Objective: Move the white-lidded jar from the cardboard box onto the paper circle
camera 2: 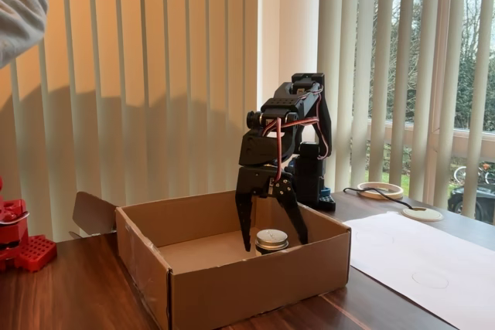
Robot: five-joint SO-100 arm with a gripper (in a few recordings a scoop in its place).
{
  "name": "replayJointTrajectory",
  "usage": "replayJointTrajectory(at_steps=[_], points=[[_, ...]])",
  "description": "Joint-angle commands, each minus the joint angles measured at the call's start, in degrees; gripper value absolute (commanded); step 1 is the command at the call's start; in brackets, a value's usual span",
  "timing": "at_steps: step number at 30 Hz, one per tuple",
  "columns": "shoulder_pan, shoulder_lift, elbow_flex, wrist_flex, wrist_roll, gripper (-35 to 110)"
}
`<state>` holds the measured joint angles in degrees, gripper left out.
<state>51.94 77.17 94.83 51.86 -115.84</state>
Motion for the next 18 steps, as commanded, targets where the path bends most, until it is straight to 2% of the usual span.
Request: replayJointTrajectory(at_steps=[1, 18], points=[[0.62, 3.08, 0.18, 0.35, -0.7, 43], [0.53, 0.35, -0.18, 0.0, -0.62, 35]])
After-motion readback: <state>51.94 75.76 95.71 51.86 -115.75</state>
